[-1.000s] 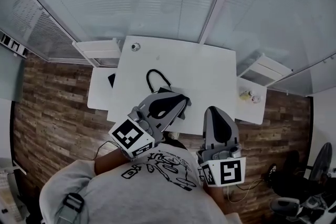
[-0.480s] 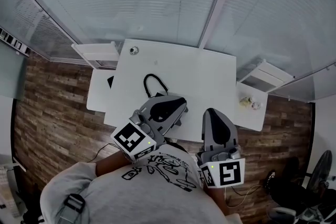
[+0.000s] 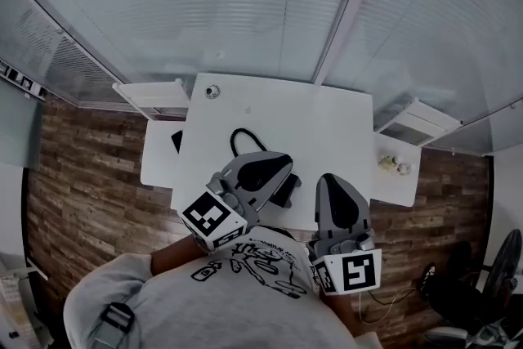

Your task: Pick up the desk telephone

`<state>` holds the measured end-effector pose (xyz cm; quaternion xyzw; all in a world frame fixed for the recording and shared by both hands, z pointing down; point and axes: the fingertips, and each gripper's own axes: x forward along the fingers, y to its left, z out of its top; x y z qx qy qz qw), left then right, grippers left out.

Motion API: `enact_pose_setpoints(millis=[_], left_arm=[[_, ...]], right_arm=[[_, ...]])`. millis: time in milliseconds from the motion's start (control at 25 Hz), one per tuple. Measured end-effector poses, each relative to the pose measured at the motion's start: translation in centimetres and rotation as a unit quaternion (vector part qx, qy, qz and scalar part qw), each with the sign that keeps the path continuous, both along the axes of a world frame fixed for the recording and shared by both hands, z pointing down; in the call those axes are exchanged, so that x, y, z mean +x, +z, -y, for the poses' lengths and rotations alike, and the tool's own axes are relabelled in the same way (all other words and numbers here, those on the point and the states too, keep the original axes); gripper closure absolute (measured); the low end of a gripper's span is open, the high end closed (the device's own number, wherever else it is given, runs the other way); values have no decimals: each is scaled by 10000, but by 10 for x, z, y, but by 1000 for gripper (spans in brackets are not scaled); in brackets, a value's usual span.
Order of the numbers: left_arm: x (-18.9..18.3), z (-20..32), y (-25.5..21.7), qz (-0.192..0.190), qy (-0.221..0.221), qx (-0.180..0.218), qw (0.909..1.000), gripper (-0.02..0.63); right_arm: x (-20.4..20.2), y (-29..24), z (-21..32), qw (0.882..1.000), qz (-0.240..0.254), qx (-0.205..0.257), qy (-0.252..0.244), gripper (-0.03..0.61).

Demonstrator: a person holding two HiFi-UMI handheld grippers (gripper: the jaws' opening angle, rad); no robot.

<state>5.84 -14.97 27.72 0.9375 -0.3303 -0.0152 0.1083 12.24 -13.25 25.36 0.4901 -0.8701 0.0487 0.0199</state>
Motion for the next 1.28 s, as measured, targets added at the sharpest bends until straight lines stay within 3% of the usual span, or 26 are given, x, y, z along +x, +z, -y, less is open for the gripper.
enact_pose_setpoints(millis=[760, 1080, 1280], left_arm=[[-23, 27, -5, 24, 250, -15, 9997, 598], [-22, 30, 13, 46, 290, -238, 9993, 597], [-29, 33, 48, 241, 320, -523, 9978, 595]], right_arm=[[-19, -12, 25, 9995, -240, 26, 191, 569], [-17, 11, 26, 9992, -192, -277, 207, 568], [-22, 45, 28, 9975, -196, -655, 165, 566]])
